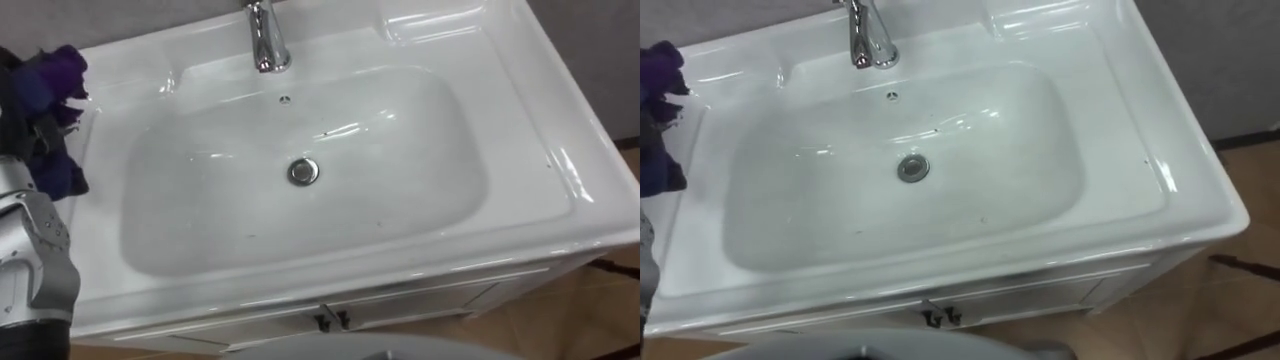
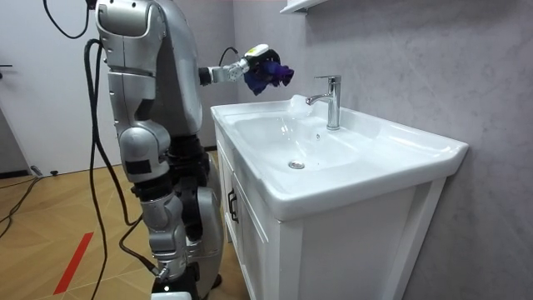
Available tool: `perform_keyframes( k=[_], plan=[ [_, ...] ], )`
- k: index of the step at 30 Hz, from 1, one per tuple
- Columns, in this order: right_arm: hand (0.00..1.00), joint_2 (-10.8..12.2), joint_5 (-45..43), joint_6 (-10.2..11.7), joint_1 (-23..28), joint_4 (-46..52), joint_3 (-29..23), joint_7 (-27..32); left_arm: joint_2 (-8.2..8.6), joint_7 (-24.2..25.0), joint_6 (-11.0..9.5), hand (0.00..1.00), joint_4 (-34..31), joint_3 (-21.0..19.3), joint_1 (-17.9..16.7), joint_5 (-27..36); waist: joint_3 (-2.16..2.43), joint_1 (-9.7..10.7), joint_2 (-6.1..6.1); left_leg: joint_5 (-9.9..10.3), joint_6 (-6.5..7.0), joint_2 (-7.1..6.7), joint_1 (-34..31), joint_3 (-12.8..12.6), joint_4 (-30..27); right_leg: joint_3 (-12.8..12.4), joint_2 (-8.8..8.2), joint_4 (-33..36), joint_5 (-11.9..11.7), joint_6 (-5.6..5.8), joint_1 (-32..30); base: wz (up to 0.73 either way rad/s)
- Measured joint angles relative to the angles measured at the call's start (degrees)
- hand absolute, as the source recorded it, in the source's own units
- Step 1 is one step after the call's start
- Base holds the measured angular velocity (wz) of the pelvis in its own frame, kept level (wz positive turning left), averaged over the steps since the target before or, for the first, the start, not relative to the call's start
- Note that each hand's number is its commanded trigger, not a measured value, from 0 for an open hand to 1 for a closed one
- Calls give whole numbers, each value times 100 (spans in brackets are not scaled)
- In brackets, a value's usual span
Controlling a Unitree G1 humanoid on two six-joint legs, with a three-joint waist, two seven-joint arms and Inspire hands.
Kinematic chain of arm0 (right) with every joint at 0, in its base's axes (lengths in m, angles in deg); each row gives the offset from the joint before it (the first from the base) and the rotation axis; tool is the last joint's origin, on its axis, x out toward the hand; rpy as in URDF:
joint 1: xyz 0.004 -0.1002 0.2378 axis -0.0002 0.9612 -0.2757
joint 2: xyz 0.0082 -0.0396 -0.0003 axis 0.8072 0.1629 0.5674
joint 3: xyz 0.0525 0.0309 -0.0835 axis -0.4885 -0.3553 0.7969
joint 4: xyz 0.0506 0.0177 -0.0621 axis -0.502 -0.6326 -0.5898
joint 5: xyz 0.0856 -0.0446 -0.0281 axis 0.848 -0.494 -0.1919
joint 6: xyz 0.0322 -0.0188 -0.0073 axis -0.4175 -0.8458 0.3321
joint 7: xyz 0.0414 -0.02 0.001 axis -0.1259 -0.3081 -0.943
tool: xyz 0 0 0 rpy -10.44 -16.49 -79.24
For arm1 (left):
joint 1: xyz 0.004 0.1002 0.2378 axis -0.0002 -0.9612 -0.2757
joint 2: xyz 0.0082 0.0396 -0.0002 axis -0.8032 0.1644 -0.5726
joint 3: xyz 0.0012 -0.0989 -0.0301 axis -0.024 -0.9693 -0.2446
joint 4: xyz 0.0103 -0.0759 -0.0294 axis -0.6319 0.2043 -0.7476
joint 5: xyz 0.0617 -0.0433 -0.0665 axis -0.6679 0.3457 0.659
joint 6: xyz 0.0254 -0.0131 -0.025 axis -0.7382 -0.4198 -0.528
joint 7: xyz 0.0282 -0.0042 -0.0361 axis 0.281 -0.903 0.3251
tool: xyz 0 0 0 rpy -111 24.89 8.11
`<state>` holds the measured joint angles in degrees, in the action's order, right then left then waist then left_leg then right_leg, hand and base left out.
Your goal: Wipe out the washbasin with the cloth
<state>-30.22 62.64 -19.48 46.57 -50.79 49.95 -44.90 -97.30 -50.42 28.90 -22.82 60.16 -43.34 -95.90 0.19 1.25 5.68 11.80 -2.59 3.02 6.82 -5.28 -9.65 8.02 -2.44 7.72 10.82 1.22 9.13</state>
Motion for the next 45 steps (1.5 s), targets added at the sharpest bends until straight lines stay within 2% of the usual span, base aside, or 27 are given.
perform_keyframes(
  k=[4,7,11,13,18,23,24,25,26,27,33,40,45],
  plan=[
    [0,3,0,-6,20,2,-3,0,46,-1,36,100,34,0,-38,0,-7,0,-9,0,0,0,21,2,1,-1,0,11,-1,0,12,0],
    [0,-7,3,-84,13,40,-1,-3,78,-4,42,100,224,0,-55,41,-13,-12,36,0,0,5,76,-27,12,-8,3,24,-1,0,37,-6],
    [0,-5,11,-87,-25,45,-1,-12,245,5,61,100,494,0,-63,50,-16,-17,40,0,0,6,83,-40,7,-15,2,13,2,-2,19,0],
    [0,-8,18,-89,-22,101,-2,-11,247,10,77,100,549,0,-81,109,-20,-18,31,0,0,6,79,-49,5,-30,3,3,8,-5,8,0],
    [0,-3,37,-122,-5,215,-2,-51,248,9,156,100,680,-2,-90,254,10,-20,15,0,0,5,85,-62,5,-76,4,8,8,-5,13,0],
    [0,-9,18,-122,-23,303,-8,-66,248,9,172,100,724,-2,-98,340,5,-14,11,0,0,6,72,-69,5,-66,7,18,7,-5,0,0],
    [0,-9,9,-122,-22,329,-8,-77,248,9,192,83,751,-1,-99,420,7,-6,24,0,0,7,70,-70,6,-58,7,24,7,-5,1,0],
    [0,-10,9,-122,-22,337,-8,-83,248,9,202,75,763,-1,-99,460,7,-3,33,0,0,8,71,-69,6,-56,7,27,7,-5,1,0],
    [0,-10,9,-122,-21,341,-9,-113,250,9,239,31,772,-1,-101,517,7,-2,46,0,0,9,70,-69,7,-52,7,31,7,-5,1,0],
    [0,-11,13,-125,-15,341,-8,-124,250,9,261,0,774,-1,-101,630,5,4,62,0,0,10,70,-69,12,-50,8,37,7,-5,4,0],
    [0,-14,7,-127,-16,341,-10,-125,250,10,278,0,845,-1,-157,731,-7,2,125,0,0,10,71,-69,9,-47,4,80,8,-4,-7,0],
    [0,-11,79,-125,-2,354,-4,-125,250,12,340,0,842,-3,-157,720,-9,-5,96,0,0,7,79,-69,-7,-87,1,75,27,-5,-4,0],
    [0,-7,79,-124,-3,354,-5,-124,250,6,336,0,824,-4,-156,720,-29,-1,63,0,1,7,81,-69,-7,-86,2,79,27,-5,-4,0]
  ],
)
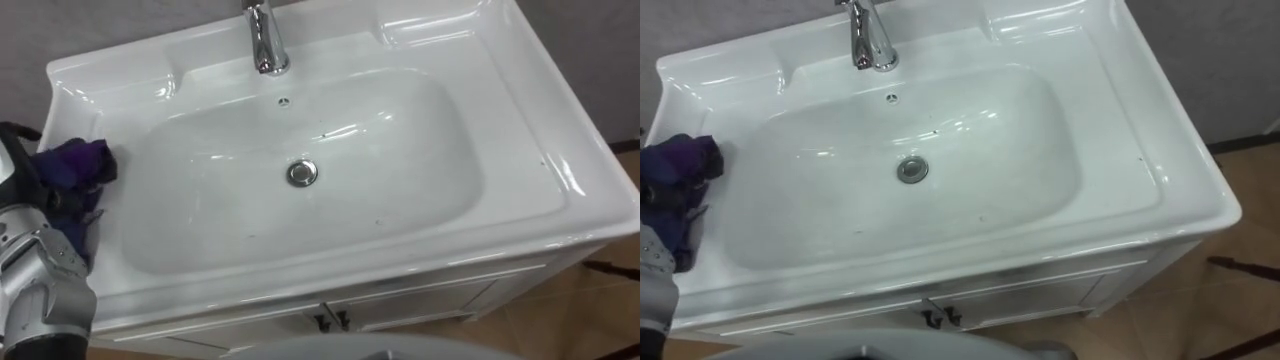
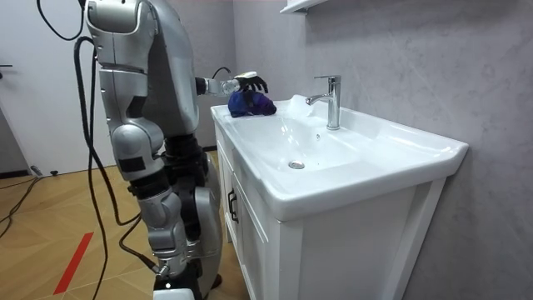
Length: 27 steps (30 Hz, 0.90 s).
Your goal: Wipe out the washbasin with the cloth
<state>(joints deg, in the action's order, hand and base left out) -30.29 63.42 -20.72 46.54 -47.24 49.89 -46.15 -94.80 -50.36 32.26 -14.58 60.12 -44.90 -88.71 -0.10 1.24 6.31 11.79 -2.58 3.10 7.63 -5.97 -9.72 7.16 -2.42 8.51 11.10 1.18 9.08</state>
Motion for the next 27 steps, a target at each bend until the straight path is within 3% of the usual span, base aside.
perform_keyframes(
  k=[10,17,19,20,21,23,25,27],
  plan=[
    [0,9,-28,6,-3,-4,0,2,-3,-12,-7,0,-239,-6,2,-5,29,-2,2,0,0,0,-22,7,5,16,0,-2,0,0,14,0],
    [0,31,-47,17,5,-18,7,-2,-6,-128,-102,0,-520,-25,91,-6,15,18,3,0,0,-7,-41,55,2,32,1,-70,-1,0,24,3],
    [0,43,-4,15,16,-5,14,0,-5,-172,-128,0,-520,-25,155,110,-7,2,-21,0,0,-8,-37,58,6,31,2,-75,0,0,25,2],
    [0,70,5,15,4,13,13,1,-4,-211,-152,0,-519,-25,199,295,19,7,18,0,0,-8,-28,60,4,45,1,-75,0,0,15,0],
    [0,105,5,15,-23,38,13,2,-4,-257,-195,0,-520,-25,217,609,-7,15,-18,0,0,-8,-24,60,12,74,-1,-71,0,0,5,0],
    [0,155,44,48,-50,76,13,6,10,-257,-216,0,-573,-23,215,1102,14,24,8,0,0,-9,-17,60,22,79,-3,-66,0,0,12,0],
    [0,172,191,55,-90,68,13,16,20,-258,-224,0,-722,-21,215,1589,0,49,-10,0,0,-9,-16,61,32,83,-3,-66,-1,0,16,0],
    [0,173,437,66,-130,53,46,84,25,-289,-343,0,-712,-22,221,2490,-39,24,-77,0,0,-9,9,68,53,86,0,-68,-1,0,76,0]
  ],
)
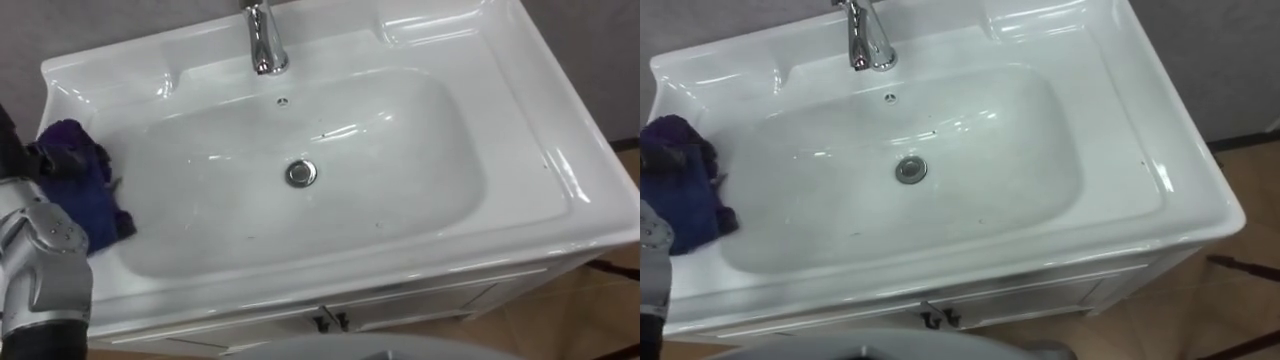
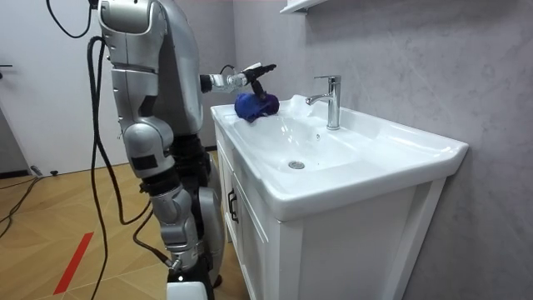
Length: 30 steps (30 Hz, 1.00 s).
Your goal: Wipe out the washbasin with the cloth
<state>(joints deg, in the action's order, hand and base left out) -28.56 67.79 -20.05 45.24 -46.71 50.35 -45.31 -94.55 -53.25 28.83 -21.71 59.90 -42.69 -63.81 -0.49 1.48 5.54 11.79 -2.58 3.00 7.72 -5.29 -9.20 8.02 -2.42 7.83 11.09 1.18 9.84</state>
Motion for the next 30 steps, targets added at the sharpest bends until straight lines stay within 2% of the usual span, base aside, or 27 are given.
perform_keyframes(
  k=[2,6,9,15,23,30],
  plan=[
    [0,6,23,2,-41,10,-24,1,42,3,-94,0,246,-9,1,773,30,-17,18,0,0,0,32,-8,-3,0,0,-1,0,0,9,0],
    [0,51,24,11,-25,94,-107,2,196,60,-111,0,807,-99,0,1874,38,-33,10,1,-1,10,72,-51,-3,-4,6,-1,0,0,4,-3],
    [0,40,25,15,-35,103,-121,-12,194,78,-234,0,865,-235,27,2229,52,-34,-5,1,-1,10,68,-68,-4,-16,5,-1,0,1,-4,-1],
    [0,49,63,16,-48,101,-118,-88,191,97,-309,0,870,-440,45,2866,64,-22,10,1,-1,10,56,-82,-11,-59,6,6,0,0,-35,-3],
    [0,58,95,174,-43,101,-116,-213,189,161,-320,0,691,-536,121,3074,67,-25,-7,1,-1,10,1,-68,-16,-47,8,9,-2,-1,-78,0],
    [0,61,95,342,-35,98,-112,-284,189,-79,-600,0,581,-534,176,3063,49,-22,-32,1,-1,11,43,-40,-10,-2,7,22,-3,-1,-32,2]
  ],
)
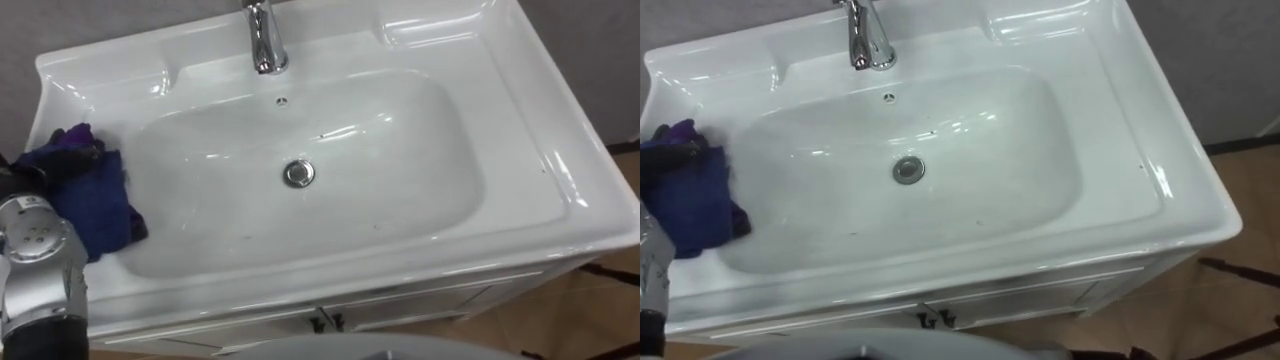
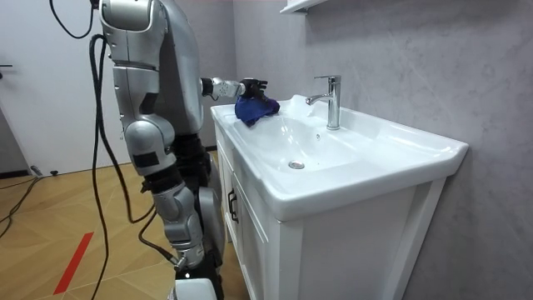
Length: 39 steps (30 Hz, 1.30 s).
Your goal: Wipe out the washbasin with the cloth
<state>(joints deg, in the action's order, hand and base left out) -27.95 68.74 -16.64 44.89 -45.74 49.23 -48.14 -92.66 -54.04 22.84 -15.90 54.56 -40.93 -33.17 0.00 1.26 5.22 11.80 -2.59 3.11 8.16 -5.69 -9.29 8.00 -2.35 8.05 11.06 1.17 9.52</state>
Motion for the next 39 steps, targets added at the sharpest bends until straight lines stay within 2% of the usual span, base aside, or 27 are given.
perform_keyframes(
  k=[7,9,12,16,18,21,27,29,34,39],
  plan=[
    [0,25,17,122,15,-40,22,-50,0,-239,-287,0,-262,0,0,1,-14,-11,-2,0,0,-1,22,28,-13,9,-1,-6,0,0,44,1],
    [0,25,17,165,19,-47,25,-50,0,-369,-482,0,-366,-2,0,1,-15,-21,-2,0,0,-2,22,27,-21,1,-2,-11,1,0,48,0],
    [0,27,21,247,35,-47,28,-54,0,-499,-648,0,-430,-7,0,0,-22,-23,-13,0,0,-3,23,25,-24,-3,-2,-18,1,-1,50,0],
    [0,27,15,348,33,-88,14,-40,-1,-714,-725,0,-695,-54,0,0,-26,-8,-27,0,0,-5,10,32,-26,-1,-2,-30,1,-1,45,0],
    [0,25,15,448,31,-191,8,-7,-12,-960,-960,0,-803,-175,0,0,-30,0,-37,0,0,-5,15,31,-22,-8,0,-30,1,0,46,0],
    [0,30,19,477,68,-239,10,32,-13,-1262,-1165,0,-871,-267,0,0,-35,-9,-40,0,0,-5,19,31,-10,-13,2,-29,1,0,44,0],
    [0,36,14,480,146,-222,4,19,-16,-1633,-1232,0,-996,-600,0,-1,-29,-40,-38,0,0,-5,19,30,-9,-1,1,-29,1,0,45,0],
    [0,36,14,480,163,-226,4,0,-16,-1759,-1298,0,-996,-633,0,-2,-23,-67,-27,0,0,-6,19,29,-11,-2,1,-31,1,0,45,0],
    [0,38,11,476,226,-241,8,-46,-16,-1934,-1302,0,-989,-640,-2,-2,-6,-164,5,0,0,-7,21,32,-23,-6,0,-32,2,0,53,0],
    [0,35,74,474,271,-254,4,-33,-24,-2011,-1311,0,-623,-997,-20,10,3,-333,56,0,0,-10,51,16,-11,-61,1,-27,2,0,53,-4]
  ],
)
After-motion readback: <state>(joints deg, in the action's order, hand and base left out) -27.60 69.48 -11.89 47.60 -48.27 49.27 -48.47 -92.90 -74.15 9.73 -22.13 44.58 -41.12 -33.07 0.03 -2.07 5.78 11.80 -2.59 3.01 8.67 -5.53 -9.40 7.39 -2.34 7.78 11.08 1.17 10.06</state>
